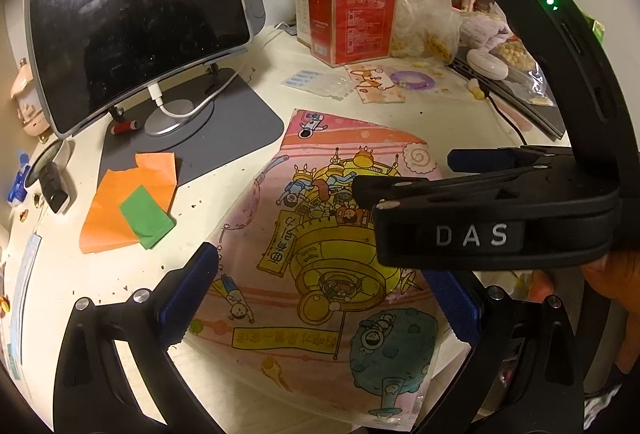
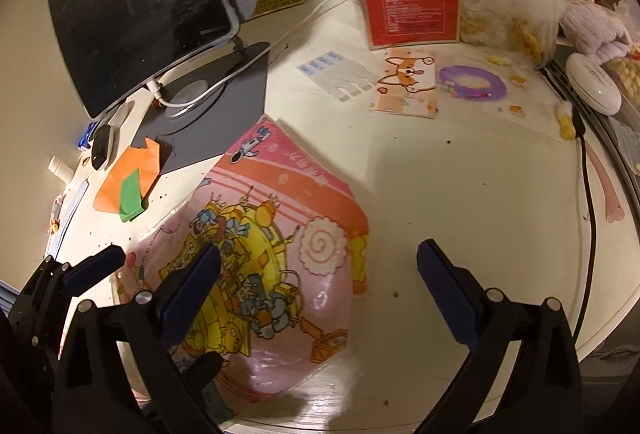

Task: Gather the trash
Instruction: 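Reach the right tool to the pink cartoon bag and close on it, then lift the pink cartoon bag with the right tool and carry it down to the bin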

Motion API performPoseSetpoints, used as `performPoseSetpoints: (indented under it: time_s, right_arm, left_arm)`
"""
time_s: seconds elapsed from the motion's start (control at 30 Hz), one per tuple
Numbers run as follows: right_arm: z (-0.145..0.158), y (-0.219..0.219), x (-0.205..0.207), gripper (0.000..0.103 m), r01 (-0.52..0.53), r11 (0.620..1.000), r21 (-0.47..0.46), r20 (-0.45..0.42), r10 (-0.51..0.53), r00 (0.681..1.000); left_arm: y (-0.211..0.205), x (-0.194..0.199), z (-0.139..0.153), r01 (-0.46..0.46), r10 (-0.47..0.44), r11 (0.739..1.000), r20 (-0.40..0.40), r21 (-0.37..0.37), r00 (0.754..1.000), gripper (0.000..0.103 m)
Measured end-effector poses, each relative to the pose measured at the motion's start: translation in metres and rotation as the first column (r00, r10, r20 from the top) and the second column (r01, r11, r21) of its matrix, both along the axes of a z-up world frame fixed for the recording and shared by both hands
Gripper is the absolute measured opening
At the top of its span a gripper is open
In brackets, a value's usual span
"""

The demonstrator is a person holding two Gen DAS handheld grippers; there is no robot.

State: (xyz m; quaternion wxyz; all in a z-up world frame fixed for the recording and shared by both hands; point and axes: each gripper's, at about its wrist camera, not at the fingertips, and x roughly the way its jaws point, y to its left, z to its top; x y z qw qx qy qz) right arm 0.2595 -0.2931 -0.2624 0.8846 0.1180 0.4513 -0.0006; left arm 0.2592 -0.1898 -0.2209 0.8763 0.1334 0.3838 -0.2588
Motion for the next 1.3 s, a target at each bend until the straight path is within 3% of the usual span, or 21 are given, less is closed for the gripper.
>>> performPoseSetpoints:
  time_s: [0.03,0.1,0.17,0.27,0.33,0.47,0.6,1.03,1.3]
  right_arm:
    - [-0.001,0.001,0.001,0.076,-0.003,1.000,-0.001,-0.004,0.003,1.000]
    - [0.000,0.005,0.001,0.066,-0.010,1.000,-0.016,-0.003,0.010,1.000]
    - [0.000,0.007,0.003,0.065,-0.018,1.000,-0.013,-0.005,0.018,1.000]
    - [0.000,0.010,0.004,0.057,-0.034,0.999,-0.014,-0.005,0.034,0.999]
    - [0.000,0.012,0.005,0.043,-0.045,0.999,-0.017,-0.005,0.045,0.999]
    - [0.000,0.015,0.004,0.034,-0.063,0.998,-0.023,0.000,0.063,0.998]
    - [0.002,0.017,0.003,0.017,-0.075,0.997,-0.019,0.009,0.075,0.997]
    - [0.033,0.025,-0.022,0.013,-0.087,0.996,0.001,0.090,0.087,0.992]
    - [0.062,0.045,-0.065,0.013,-0.088,0.996,-0.022,0.149,0.090,0.985]
  left_arm:
    - [0.000,0.000,-0.001,0.000,0.000,1.000,-0.001,0.001,1.000,0.097]
    - [0.000,0.001,-0.003,-0.001,0.001,1.000,-0.004,-0.001,1.000,0.097]
    - [0.001,0.002,-0.005,-0.006,0.006,1.000,-0.008,-0.002,1.000,0.097]
    - [0.001,0.005,-0.008,-0.017,0.017,1.000,-0.017,-0.009,1.000,0.097]
    - [0.003,0.006,-0.010,-0.028,0.028,0.999,-0.025,-0.020,0.999,0.097]
    - [0.006,0.007,-0.011,-0.045,0.044,0.998,-0.030,-0.032,0.999,0.097]
    - [0.010,0.006,-0.013,-0.058,0.057,0.998,-0.032,-0.034,0.998,0.097]
    - [0.030,-0.014,0.005,-0.078,0.079,0.996,0.006,-0.049,0.997,0.097]
    - [0.055,-0.058,0.025,-0.088,0.092,0.992,0.045,-0.086,0.995,0.097]
